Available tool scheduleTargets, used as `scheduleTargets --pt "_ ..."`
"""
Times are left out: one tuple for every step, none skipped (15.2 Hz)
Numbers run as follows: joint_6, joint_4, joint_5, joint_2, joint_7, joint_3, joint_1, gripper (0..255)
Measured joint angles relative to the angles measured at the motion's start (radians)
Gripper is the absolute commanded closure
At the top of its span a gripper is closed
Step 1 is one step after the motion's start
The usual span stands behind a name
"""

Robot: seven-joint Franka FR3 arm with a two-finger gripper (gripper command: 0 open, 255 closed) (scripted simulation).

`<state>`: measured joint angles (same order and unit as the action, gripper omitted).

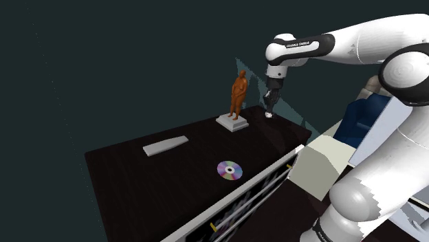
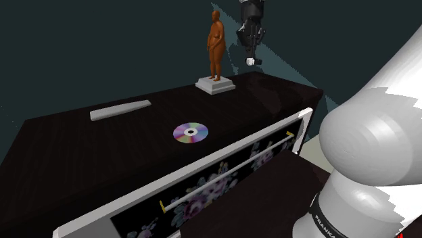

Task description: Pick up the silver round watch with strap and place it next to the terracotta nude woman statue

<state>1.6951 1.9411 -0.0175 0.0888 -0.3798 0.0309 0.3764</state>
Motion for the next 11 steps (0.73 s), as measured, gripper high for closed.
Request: scheduleTargets --pt "0.012 0.011 0.000 -0.002 0.000 0.000 0.000 255" --pt "0.026 0.024 0.000 -0.002 0.002 -0.001 -0.001 255" --pt "0.040 0.035 0.000 -0.006 0.001 0.000 0.000 255" --pt "0.052 0.047 0.000 -0.005 0.001 0.000 0.000 255" --pt "0.065 0.057 0.000 -0.008 0.001 0.000 0.000 255" --pt "0.079 0.069 0.000 -0.010 0.001 0.000 0.000 255" --pt "0.092 0.080 0.000 -0.012 0.002 0.000 0.000 255" --pt "0.103 0.090 0.001 -0.014 0.003 -0.001 -0.001 255" --pt "0.118 0.097 0.000 -0.020 0.002 0.000 0.000 255" --pt "0.129 0.106 0.001 -0.024 0.003 0.000 0.000 255" --pt "0.144 0.120 0.000 -0.024 0.002 0.000 0.000 255"
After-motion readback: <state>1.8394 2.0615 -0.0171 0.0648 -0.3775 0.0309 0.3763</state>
